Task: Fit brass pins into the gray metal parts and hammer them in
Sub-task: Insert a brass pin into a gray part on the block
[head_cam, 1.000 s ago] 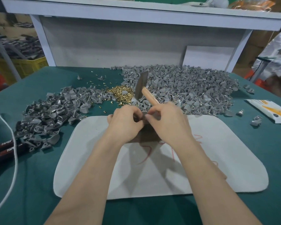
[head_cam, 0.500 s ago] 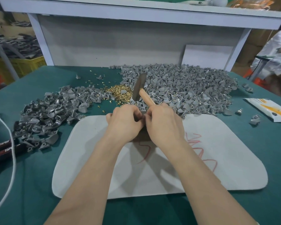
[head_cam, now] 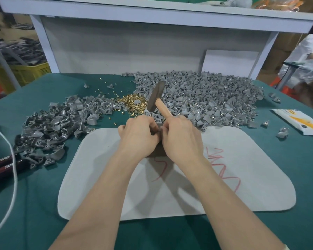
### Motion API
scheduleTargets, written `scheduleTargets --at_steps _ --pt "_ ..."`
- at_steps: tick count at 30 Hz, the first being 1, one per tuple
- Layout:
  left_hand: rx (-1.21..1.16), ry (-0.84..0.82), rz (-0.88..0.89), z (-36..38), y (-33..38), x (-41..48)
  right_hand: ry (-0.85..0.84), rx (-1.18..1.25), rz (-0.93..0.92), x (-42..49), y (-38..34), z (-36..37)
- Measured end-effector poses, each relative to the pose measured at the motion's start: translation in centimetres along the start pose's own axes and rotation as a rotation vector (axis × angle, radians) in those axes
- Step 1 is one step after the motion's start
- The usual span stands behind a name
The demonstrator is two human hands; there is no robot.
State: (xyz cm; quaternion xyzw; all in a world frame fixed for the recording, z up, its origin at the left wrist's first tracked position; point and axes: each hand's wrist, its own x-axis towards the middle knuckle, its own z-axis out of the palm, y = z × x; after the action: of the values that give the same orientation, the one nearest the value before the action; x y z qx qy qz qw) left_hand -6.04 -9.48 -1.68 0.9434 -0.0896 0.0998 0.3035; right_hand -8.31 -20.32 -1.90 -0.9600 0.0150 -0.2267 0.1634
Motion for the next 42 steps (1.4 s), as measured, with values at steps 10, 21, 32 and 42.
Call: scheduleTargets --at_steps 10,21,32,42 --pt "-0.001 0.011 0.023 0.2 0.0 0.0 -0.020 0.021 0.002 0.1 0.0 -0.3" --pt "-0.008 0.018 0.014 0.2 0.0 0.0 -0.049 0.064 -0.001 0.2 0.5 -0.4" --pt "0.025 0.050 -0.058 0.1 -0.4 0.1 -0.019 0.413 0.010 0.4 1.9 -2.1" --pt "0.030 0.129 -0.144 -0.1 -1.0 0.3 -0.051 0.197 -0.086 -0.3 2.4 -5.5"
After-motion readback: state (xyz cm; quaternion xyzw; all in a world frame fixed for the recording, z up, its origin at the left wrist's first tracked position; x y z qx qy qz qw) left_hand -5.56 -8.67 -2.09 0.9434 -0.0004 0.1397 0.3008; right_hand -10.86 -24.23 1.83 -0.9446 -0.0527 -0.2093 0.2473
